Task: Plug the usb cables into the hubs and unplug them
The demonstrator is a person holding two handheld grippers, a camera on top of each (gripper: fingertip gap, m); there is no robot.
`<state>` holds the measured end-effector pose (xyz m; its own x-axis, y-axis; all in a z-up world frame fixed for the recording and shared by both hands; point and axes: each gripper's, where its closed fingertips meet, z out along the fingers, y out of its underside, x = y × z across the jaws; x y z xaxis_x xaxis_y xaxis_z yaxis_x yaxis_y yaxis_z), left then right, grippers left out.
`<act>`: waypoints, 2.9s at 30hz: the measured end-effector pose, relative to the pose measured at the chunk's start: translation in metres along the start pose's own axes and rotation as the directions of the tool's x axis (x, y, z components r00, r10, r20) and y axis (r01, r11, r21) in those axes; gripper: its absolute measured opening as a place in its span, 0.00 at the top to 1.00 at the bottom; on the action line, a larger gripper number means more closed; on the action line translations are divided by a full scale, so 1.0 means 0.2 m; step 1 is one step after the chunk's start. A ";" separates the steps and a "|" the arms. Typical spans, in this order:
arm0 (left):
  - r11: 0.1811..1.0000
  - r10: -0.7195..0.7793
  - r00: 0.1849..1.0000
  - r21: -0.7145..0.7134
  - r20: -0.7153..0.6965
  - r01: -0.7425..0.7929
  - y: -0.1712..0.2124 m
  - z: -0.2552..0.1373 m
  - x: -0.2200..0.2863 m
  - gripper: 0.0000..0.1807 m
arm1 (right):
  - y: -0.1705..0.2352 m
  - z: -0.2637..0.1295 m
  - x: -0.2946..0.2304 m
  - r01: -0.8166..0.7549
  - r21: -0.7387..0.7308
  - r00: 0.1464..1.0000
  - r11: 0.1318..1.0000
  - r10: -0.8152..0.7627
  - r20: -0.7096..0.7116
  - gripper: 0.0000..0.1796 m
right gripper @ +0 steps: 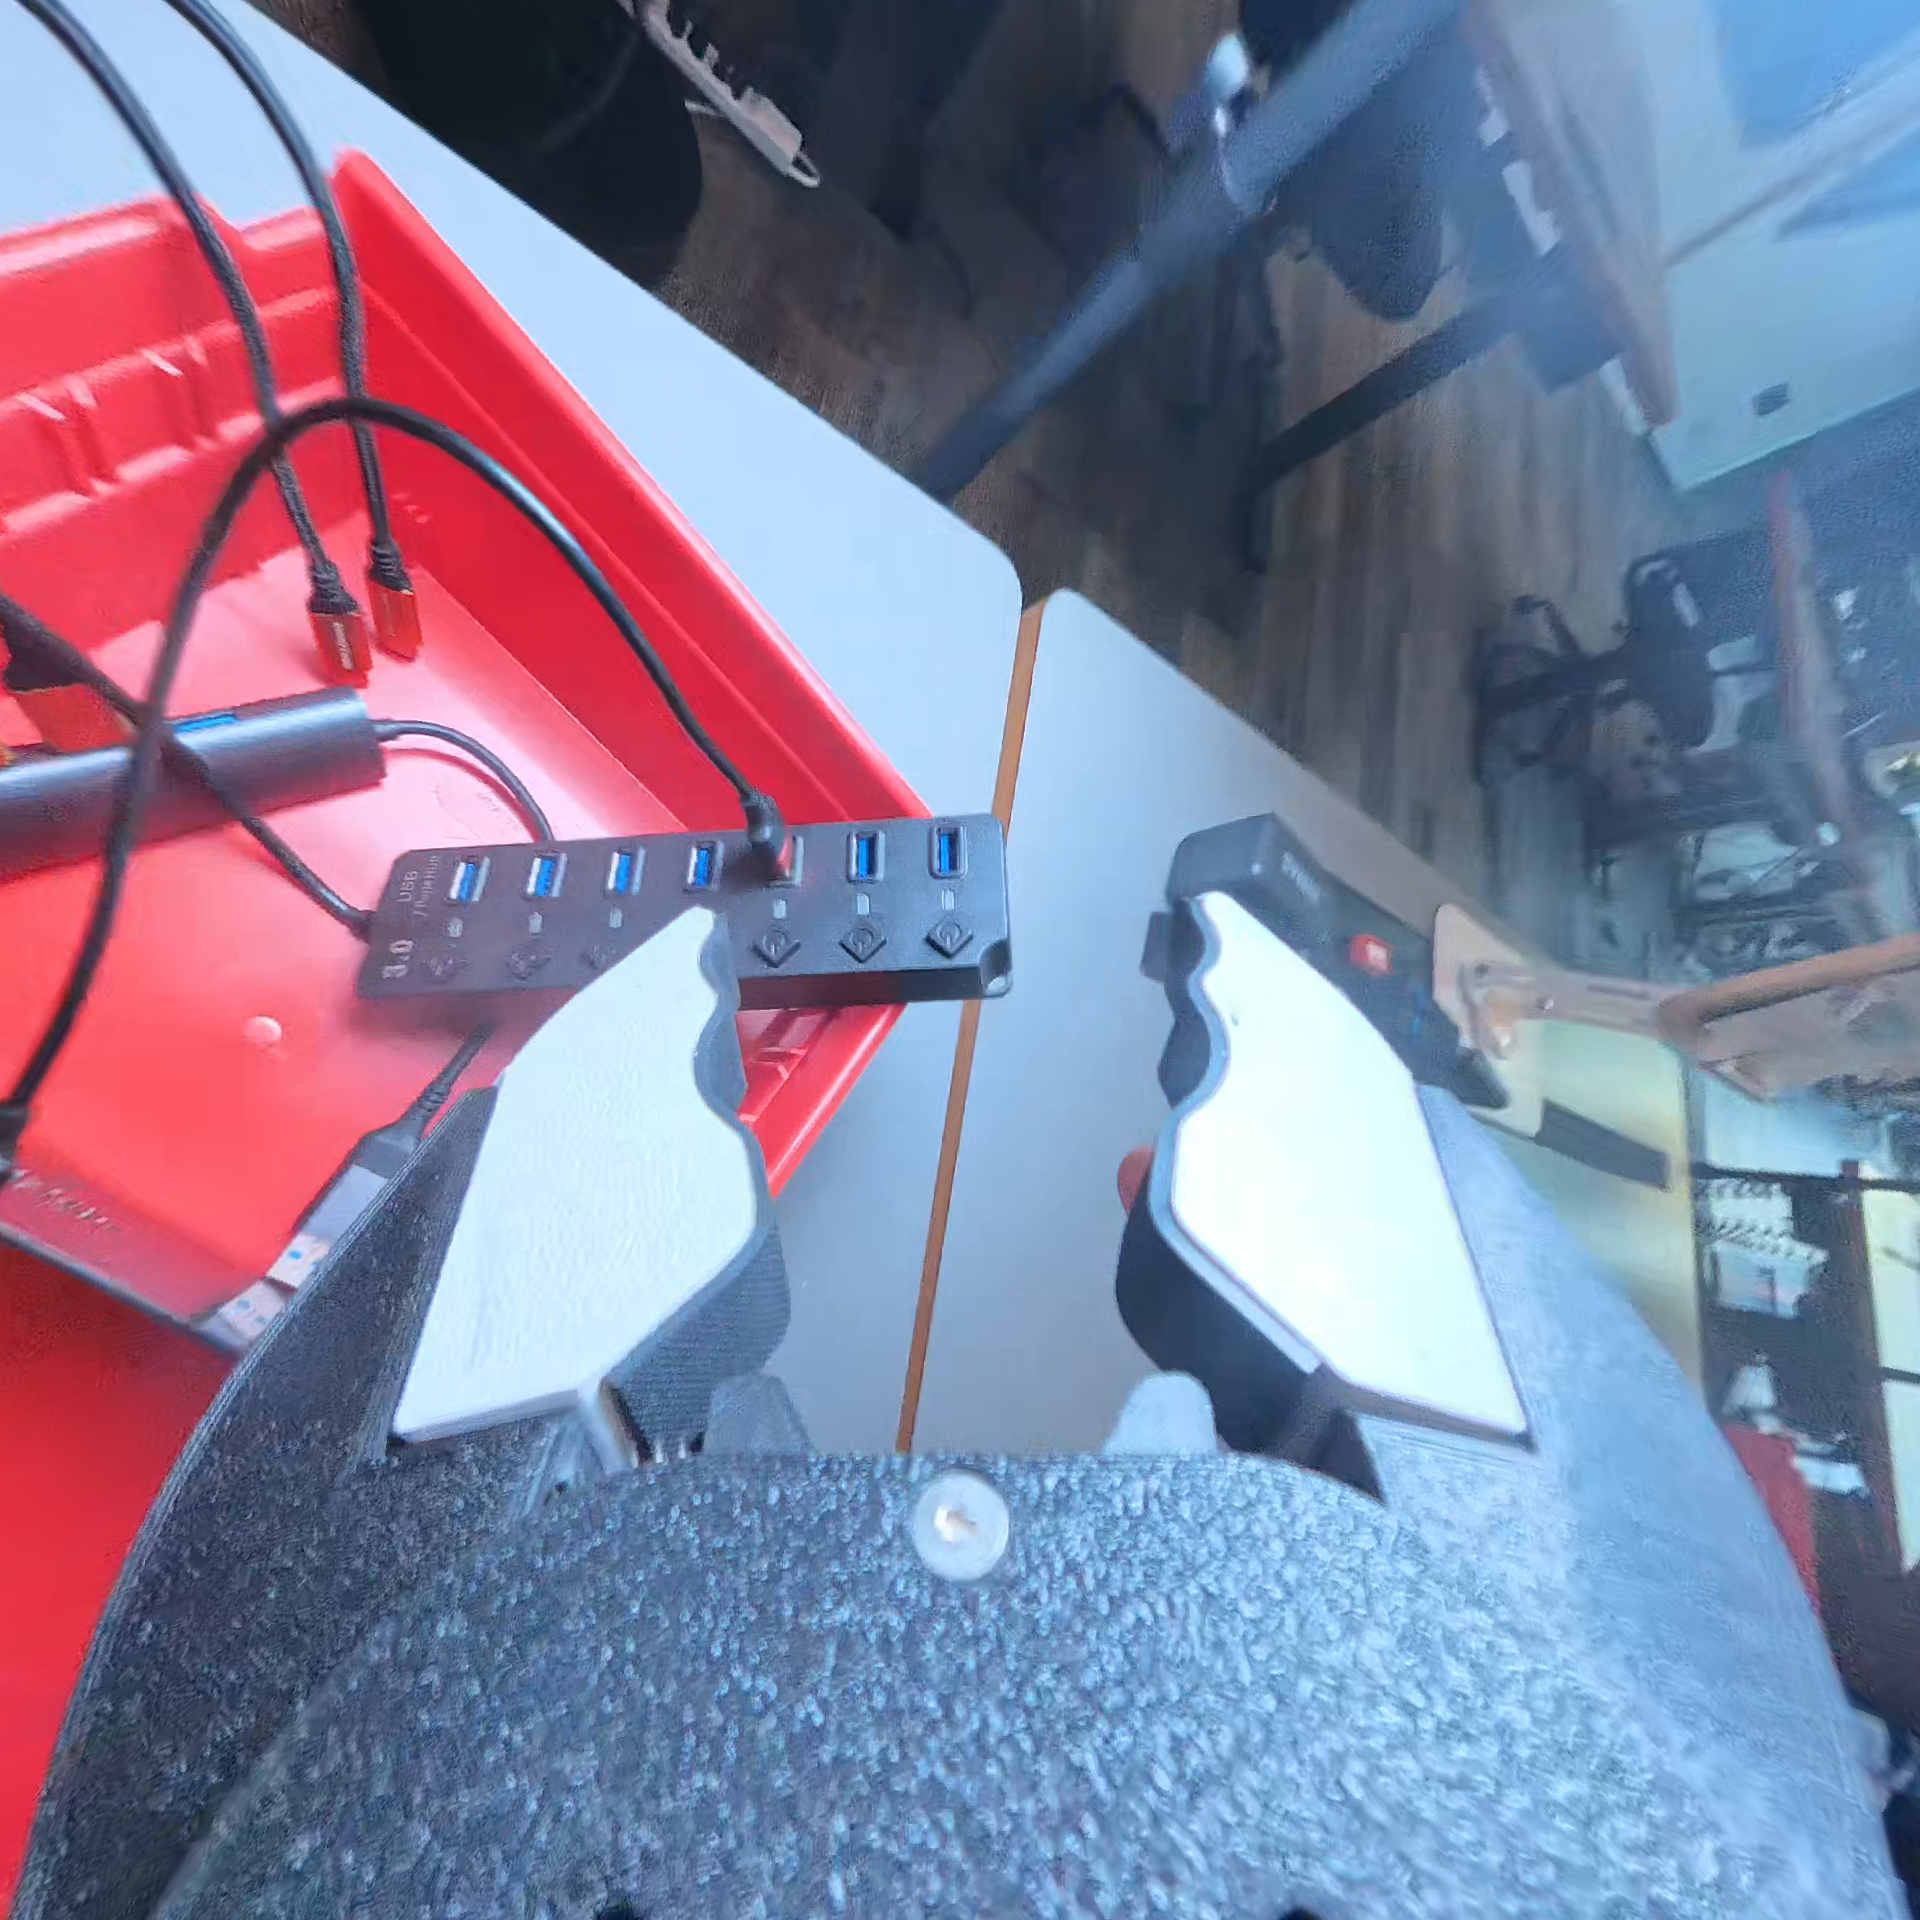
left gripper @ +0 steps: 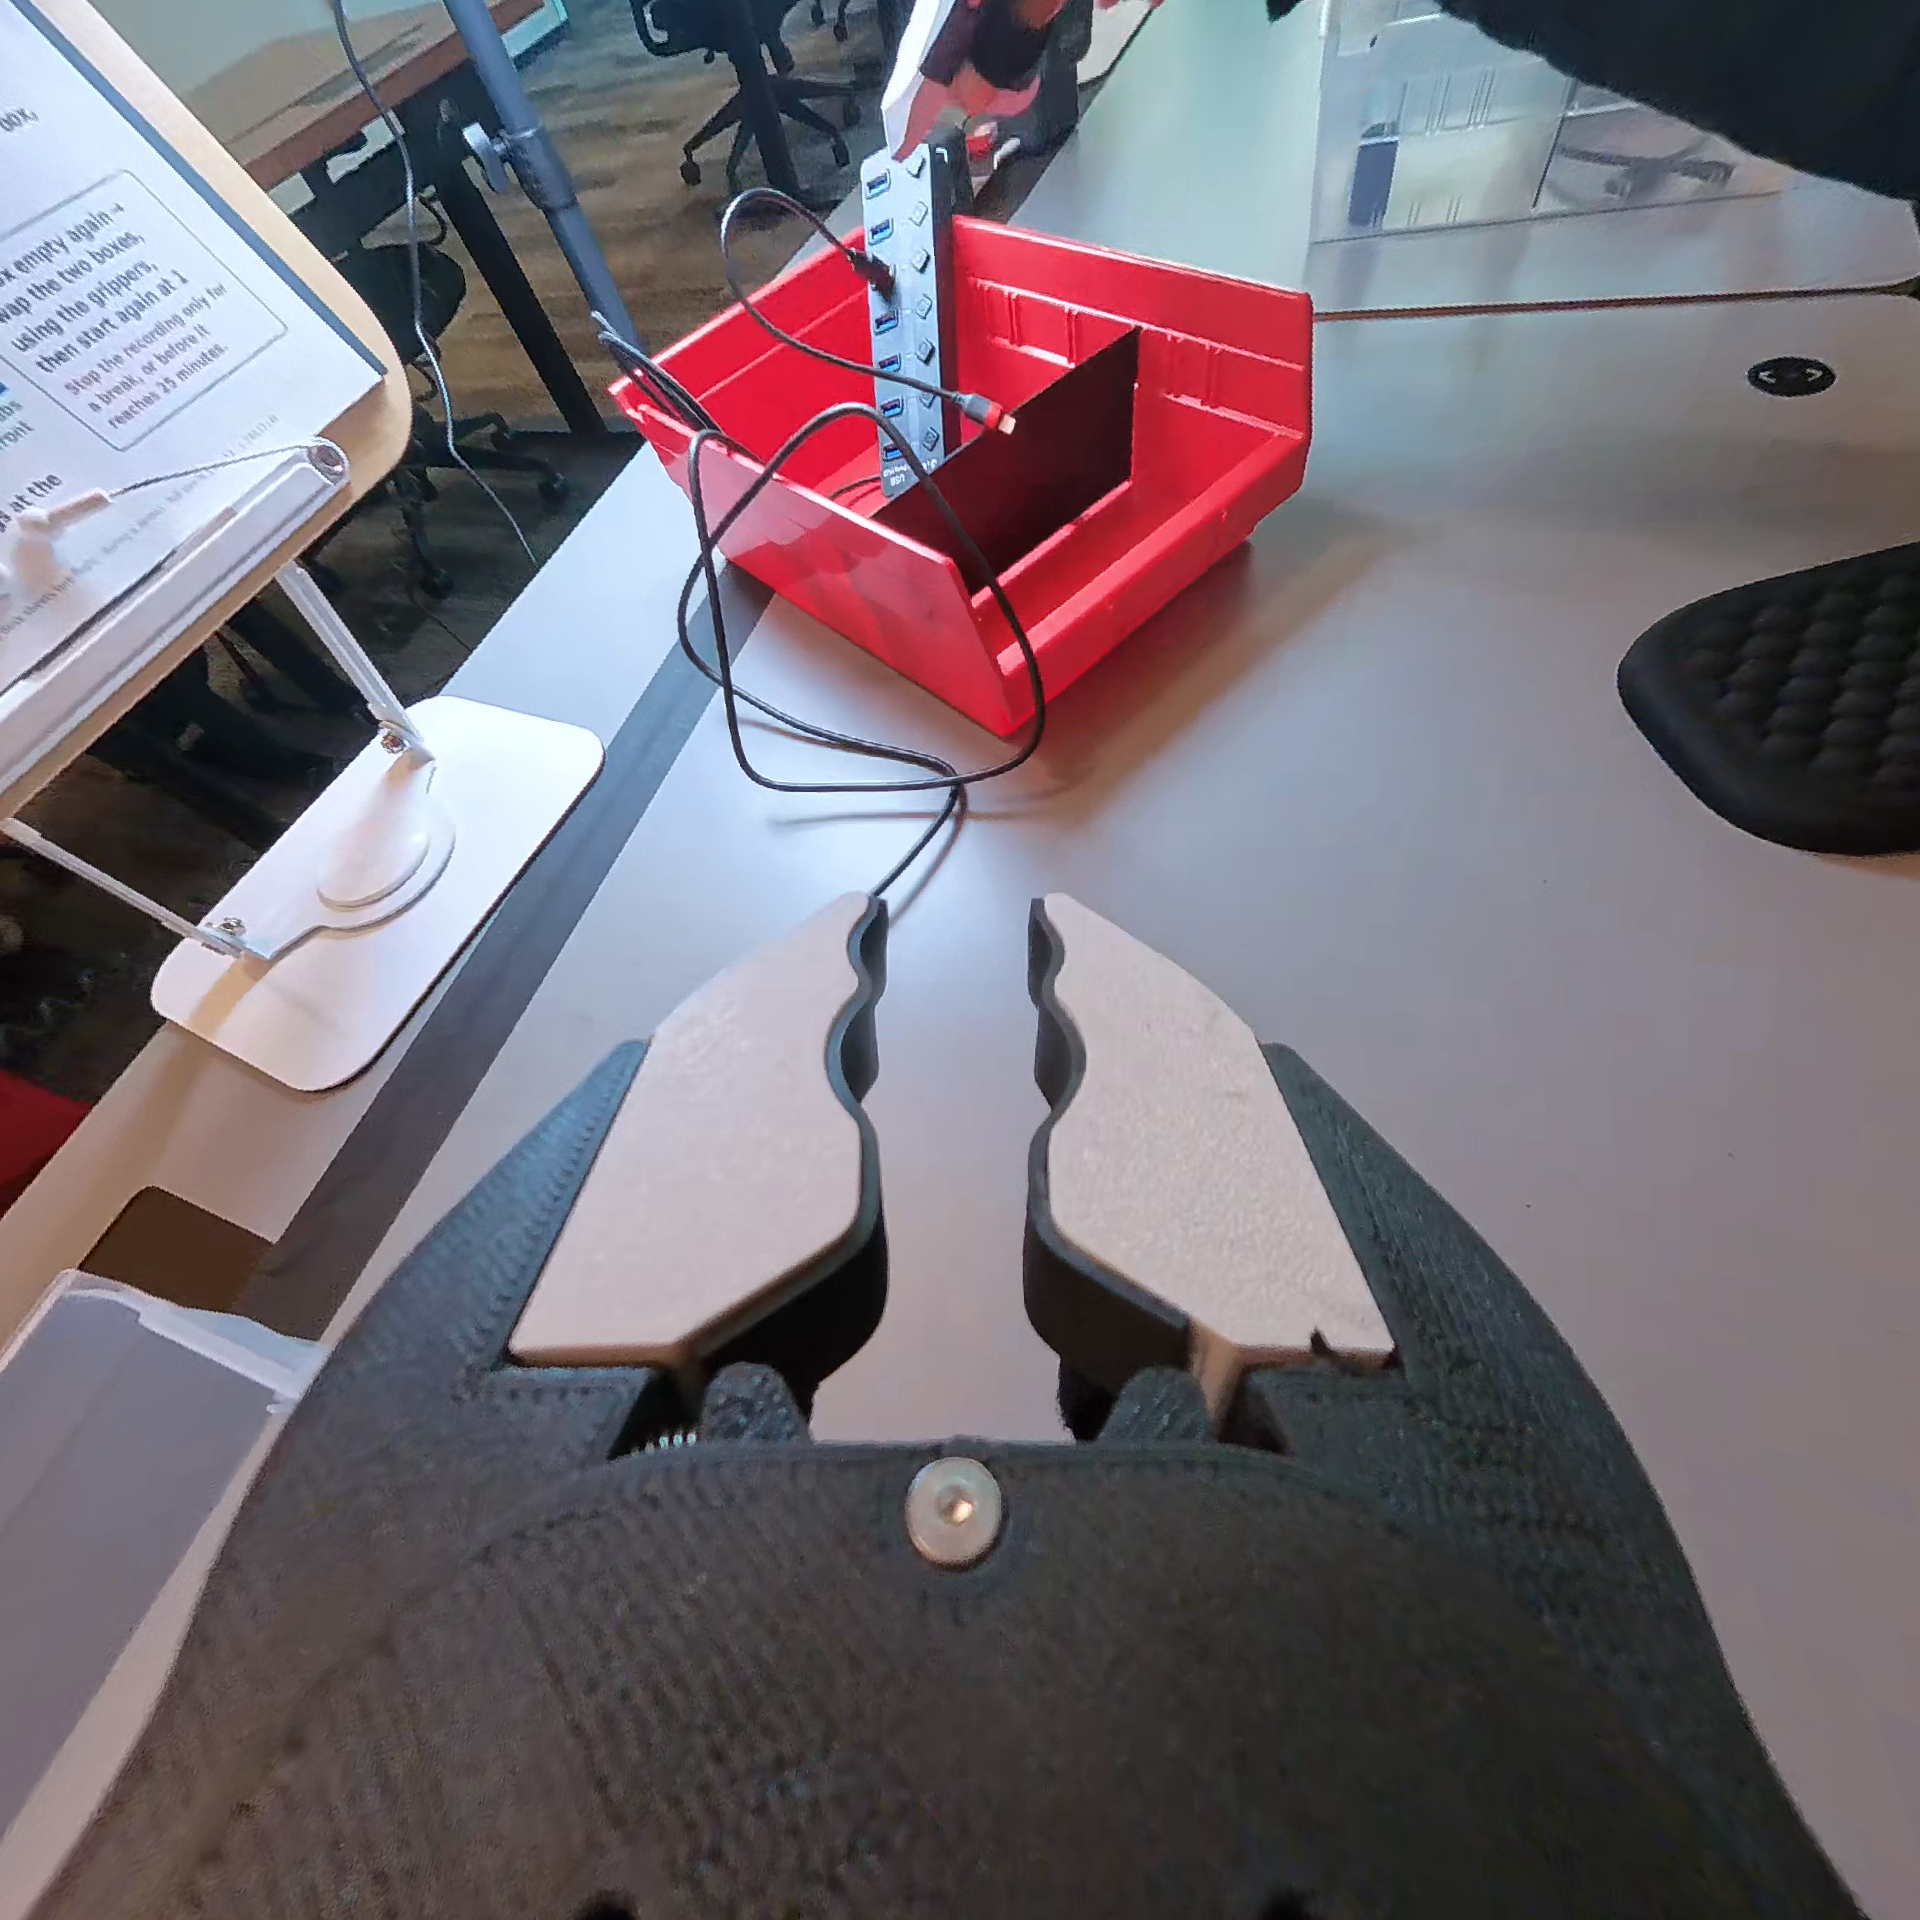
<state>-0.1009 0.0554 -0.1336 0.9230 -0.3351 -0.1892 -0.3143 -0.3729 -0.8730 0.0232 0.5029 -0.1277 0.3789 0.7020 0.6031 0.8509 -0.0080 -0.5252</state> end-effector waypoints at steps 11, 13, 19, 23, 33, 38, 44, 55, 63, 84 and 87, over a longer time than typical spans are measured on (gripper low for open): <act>1.000 -0.017 0.999 0.012 0.036 0.017 0.00 -0.06 -0.06 0.87 | -0.52 -0.47 -1.01 0.472 0.289 0.774 0.833 -0.549 0.316 0.64; 1.000 -0.023 0.999 0.014 0.040 0.023 0.01 -0.06 -0.06 0.87 | -0.54 -0.39 -1.11 0.598 0.223 0.714 0.770 -0.638 0.290 0.64; 0.999 -0.038 0.996 0.021 0.080 0.037 0.02 -0.13 -0.12 0.87 | -0.47 0.01 -1.17 0.819 -0.126 0.569 0.560 -0.761 0.312 0.66; 0.994 -0.095 0.991 0.069 0.098 0.088 0.01 -0.20 -0.19 0.87 | -0.42 0.15 -1.14 0.861 -0.246 0.507 0.446 -0.799 0.324 0.81; 0.987 -0.151 0.976 0.087 0.156 0.138 0.06 -0.30 -0.30 0.86 | -0.70 -0.24 -0.95 0.693 0.118 0.673 0.712 -0.696 0.249 0.98; 0.975 -0.215 0.963 0.087 0.163 0.203 0.08 -0.32 -0.32 0.83 | -0.62 -0.37 -0.50 0.549 0.143 0.823 0.823 -0.563 0.082 0.98; 0.962 -0.265 0.946 0.108 0.185 0.249 0.08 -0.36 -0.28 0.75 | -0.31 -0.19 -0.16 0.373 0.063 0.926 0.926 -0.367 -0.089 1.00; 0.949 -0.313 0.921 0.109 0.230 0.295 0.40 -0.51 0.10 0.67 | 0.12 0.15 -0.35 0.193 -0.026 0.957 0.981 -0.183 0.225 0.99; 0.933 -0.348 0.894 0.198 0.284 0.300 0.50 -0.61 0.24 0.67 | 0.35 -0.15 -0.26 0.118 -0.044 0.844 0.992 -0.077 0.531 0.62; 0.854 -0.450 0.823 0.437 0.347 0.283 0.58 -0.74 0.28 0.69 | -0.61 0.23 -0.43 0.797 -0.168 0.597 0.580 -0.799 0.071 0.74; 0.855 -0.455 0.823 0.426 0.339 0.297 0.59 -0.73 0.28 0.69 | -0.58 0.34 -0.45 0.830 -0.164 0.550 0.534 -0.832 0.073 0.85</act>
<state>-0.1189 -0.1335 -0.1824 0.9782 0.1875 0.0890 0.1000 -0.0498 -0.9937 -0.1346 0.4900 -0.1612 -0.5265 0.4442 0.7249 0.8280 0.4614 0.3186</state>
